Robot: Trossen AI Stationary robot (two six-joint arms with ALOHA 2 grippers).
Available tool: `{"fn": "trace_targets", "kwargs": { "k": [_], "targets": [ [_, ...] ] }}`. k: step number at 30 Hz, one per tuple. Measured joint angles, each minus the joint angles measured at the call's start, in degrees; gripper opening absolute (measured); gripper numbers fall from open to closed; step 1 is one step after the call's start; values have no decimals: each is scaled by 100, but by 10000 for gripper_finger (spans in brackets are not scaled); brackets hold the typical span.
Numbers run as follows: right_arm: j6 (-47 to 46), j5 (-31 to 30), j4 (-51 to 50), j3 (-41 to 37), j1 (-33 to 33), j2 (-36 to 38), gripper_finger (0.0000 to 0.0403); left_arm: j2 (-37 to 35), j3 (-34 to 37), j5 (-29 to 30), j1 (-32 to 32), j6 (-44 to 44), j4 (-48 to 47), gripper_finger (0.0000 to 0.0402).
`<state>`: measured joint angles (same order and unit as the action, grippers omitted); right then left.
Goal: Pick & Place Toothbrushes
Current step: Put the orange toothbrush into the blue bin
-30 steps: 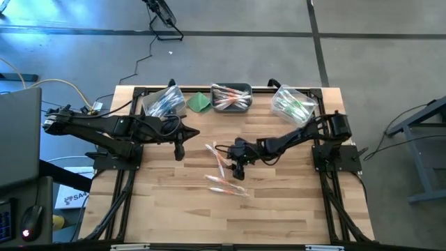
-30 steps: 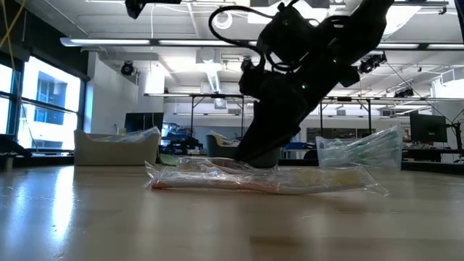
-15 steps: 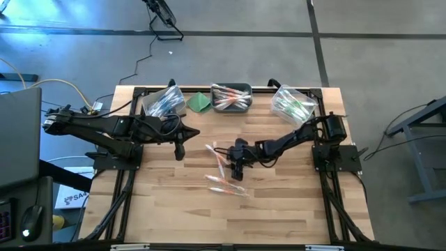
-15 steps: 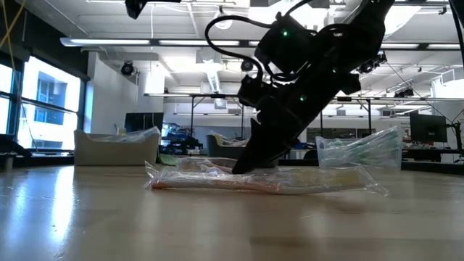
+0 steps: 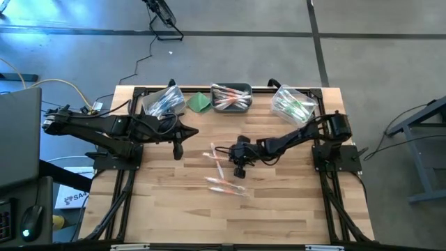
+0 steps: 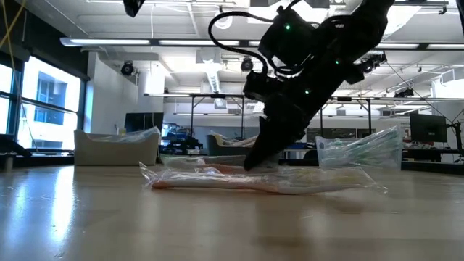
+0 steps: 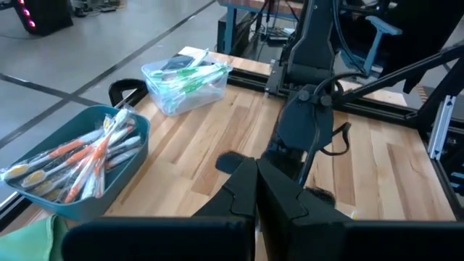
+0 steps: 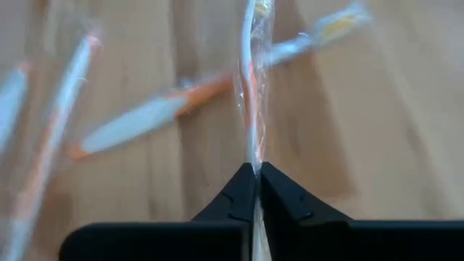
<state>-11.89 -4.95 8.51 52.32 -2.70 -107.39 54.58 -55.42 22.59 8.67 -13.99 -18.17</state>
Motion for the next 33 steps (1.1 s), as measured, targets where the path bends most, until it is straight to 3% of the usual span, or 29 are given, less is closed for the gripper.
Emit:
{"fn": "trace_targets", "kwargs": {
  "k": [22,27,33],
  "targets": [
    [165,-998,-1836,2,1069,3393,2,-1018,-2,-4,-2,46,-172,0],
    [219,-999,-2838,239,1356,3637,2,-1013,0,104,-2,158,-171,0],
    [1124,-635,-3470,780,1884,3256,3,-1013,0,827,-4,223,49,0]
  ]
}}
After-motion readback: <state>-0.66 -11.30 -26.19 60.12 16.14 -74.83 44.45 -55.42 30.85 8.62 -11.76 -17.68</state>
